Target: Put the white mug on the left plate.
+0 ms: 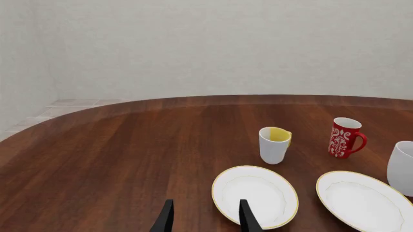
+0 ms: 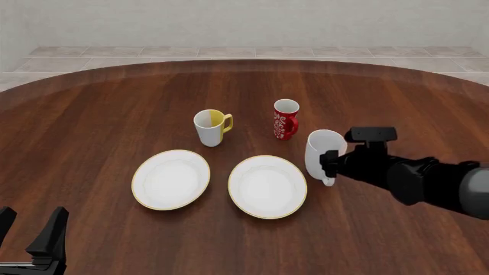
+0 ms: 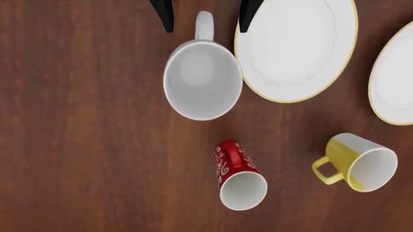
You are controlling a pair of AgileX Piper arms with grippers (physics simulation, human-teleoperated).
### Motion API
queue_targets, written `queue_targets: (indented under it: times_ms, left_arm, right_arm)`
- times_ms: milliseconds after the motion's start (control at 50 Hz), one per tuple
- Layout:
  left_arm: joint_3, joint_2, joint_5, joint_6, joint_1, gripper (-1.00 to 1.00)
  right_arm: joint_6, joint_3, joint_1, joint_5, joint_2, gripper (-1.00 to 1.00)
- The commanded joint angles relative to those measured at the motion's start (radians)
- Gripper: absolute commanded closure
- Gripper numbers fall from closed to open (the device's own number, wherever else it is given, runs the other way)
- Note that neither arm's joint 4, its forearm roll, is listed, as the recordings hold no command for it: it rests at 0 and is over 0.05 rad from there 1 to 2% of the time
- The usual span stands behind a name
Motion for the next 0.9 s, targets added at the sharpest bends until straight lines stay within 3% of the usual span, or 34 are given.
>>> queue_targets:
  times_ms: [20, 900]
  left_arm:
    - [0.0, 0.0, 0.0, 0.0, 0.0, -1.0]
    - [0.0, 0.0, 0.0, 0.0, 0.0, -1.0]
  right_arm:
    - [0.009, 0.016, 0.001, -0.029, 0.024, -1.0]
    - [0.016, 0.02, 0.0, -0.08, 0.104, -1.0]
